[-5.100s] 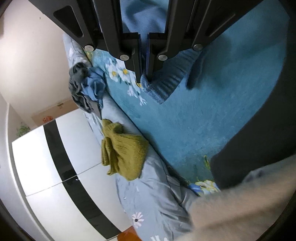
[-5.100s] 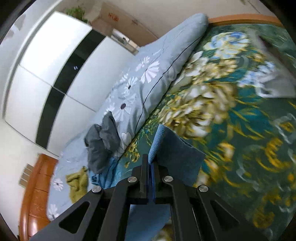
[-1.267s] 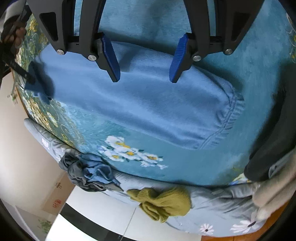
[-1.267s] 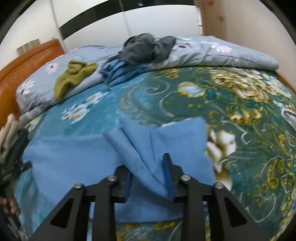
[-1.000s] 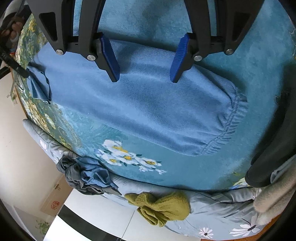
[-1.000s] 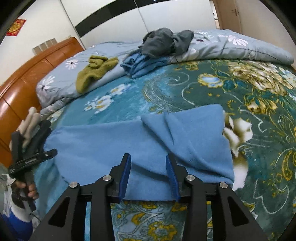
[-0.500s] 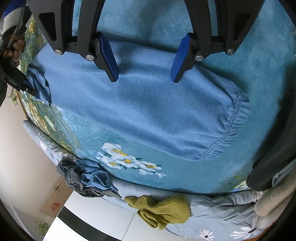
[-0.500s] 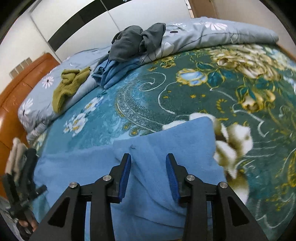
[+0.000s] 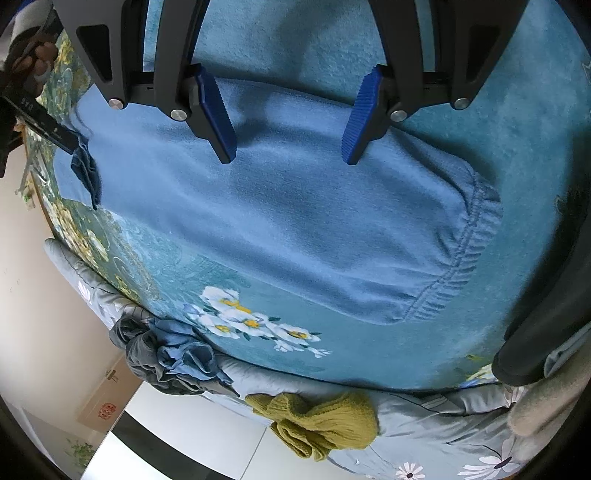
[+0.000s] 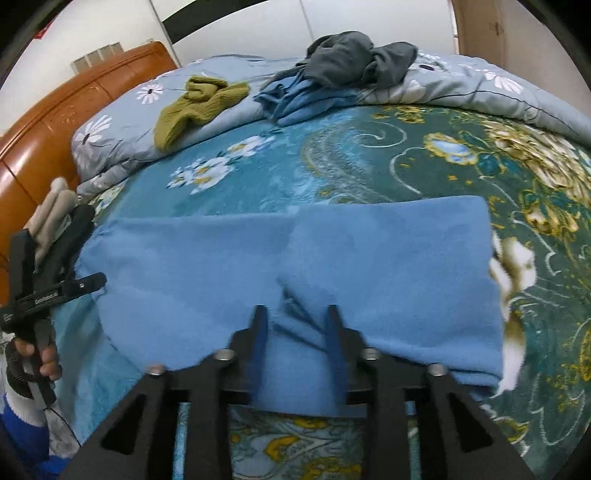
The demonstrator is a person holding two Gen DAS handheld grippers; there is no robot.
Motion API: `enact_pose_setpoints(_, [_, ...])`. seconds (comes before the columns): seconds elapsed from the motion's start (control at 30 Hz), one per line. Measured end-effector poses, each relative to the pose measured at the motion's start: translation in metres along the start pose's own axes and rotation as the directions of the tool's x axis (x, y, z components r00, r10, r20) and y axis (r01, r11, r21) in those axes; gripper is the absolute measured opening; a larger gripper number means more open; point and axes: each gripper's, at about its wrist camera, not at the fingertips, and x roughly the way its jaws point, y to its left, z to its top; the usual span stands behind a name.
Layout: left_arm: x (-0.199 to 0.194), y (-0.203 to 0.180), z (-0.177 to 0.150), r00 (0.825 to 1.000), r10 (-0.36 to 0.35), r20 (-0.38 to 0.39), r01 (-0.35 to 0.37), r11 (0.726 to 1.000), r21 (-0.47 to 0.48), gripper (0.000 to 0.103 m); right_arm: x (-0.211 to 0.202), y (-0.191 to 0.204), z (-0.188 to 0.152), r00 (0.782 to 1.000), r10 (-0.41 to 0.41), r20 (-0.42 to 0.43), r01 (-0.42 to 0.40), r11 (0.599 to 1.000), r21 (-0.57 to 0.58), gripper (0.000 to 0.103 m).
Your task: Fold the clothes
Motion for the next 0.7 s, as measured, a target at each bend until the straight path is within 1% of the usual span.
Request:
enact_pose_setpoints(0.07, [0.0, 0.0, 0.0, 1.0, -0.001, 0.0, 0.001, 1.0, -0.003, 0.064, 0.002, 0.007, -0.001, 1.0, -0.03, -0.005, 0.03, 0.999, -0.038, 0.044])
enact_pose_setpoints(0.13, [0.0, 0.0, 0.0, 1.0, 0.001, 0.0, -0.001, 1.0, -0.001, 0.064, 0.006, 0.016, -0.002, 0.996, -0.093, -0.013, 0.091, 0.992, -0.091, 0.044])
enact_pose_setpoints(0.23, [0.001, -0.001, 0.001, 1.0, 0.008, -0.002, -0.008, 1.0, 0.001, 0.064, 0.012, 0.029, -0.006, 0.983, -0.186, -0.011, 0.181, 0.969, -0.167, 0.044])
enact_pose_setpoints(0.27, [0.001, -0.002, 0.001, 1.0, 0.012, -0.003, -0.012, 1.0, 0.003, 0.064, 0.014, 0.033, -0.007, 0.977, -0.214, -0.006, 0.209, 0.959, -0.191, 0.042])
enact_pose_setpoints(0.33, [0.001, -0.003, 0.001, 1.0, 0.016, -0.002, -0.016, 1.0, 0.006, 0.064, 0.014, 0.035, -0.008, 0.964, -0.264, 0.007, 0.259, 0.942, -0.214, 0.024])
enact_pose_setpoints(0.37, [0.001, -0.004, 0.001, 1.0, 0.018, -0.002, -0.018, 1.0, 0.007, 0.064, 0.014, 0.032, -0.008, 0.962, -0.271, 0.008, 0.267, 0.942, -0.205, 0.02])
enact_pose_setpoints(0.4, [0.001, -0.004, 0.001, 1.0, 0.02, -0.001, -0.02, 1.0, 0.009, 0.064, 0.012, 0.028, -0.007, 0.963, -0.271, 0.008, 0.267, 0.945, -0.187, 0.011])
enact_pose_setpoints(0.43, [0.0, -0.005, 0.001, 1.0, 0.022, -0.001, -0.022, 1.0, 0.01, 0.064, 0.009, 0.021, -0.005, 0.966, -0.258, 0.007, 0.256, 0.954, -0.156, 0.007])
enact_pose_setpoints(0.5, [-0.001, -0.006, 0.002, 1.0, 0.022, 0.003, -0.022, 1.0, 0.01, 0.064, -0.002, 0.004, 0.001, 0.981, -0.192, 0.017, 0.193, 0.979, -0.061, 0.006])
enact_pose_setpoints(0.57, [-0.003, -0.007, 0.003, 1.0, 0.026, 0.01, -0.026, 1.0, 0.009, 0.064, -0.018, -0.019, 0.005, 0.989, -0.14, 0.056, 0.137, 0.989, 0.047, 0.006])
enact_pose_setpoints(0.63, [-0.006, -0.007, 0.006, 0.999, 0.029, 0.019, -0.029, 1.0, 0.005, 0.064, -0.039, -0.044, 0.007, 0.987, -0.117, 0.111, 0.102, 0.985, 0.138, 0.006])
enact_pose_setpoints(0.7, [-0.009, -0.005, 0.008, 0.999, 0.035, 0.033, -0.035, 0.999, 0.001, 0.064, -0.065, -0.076, 0.007, 0.977, -0.112, 0.184, 0.071, 0.974, 0.217, 0.006])
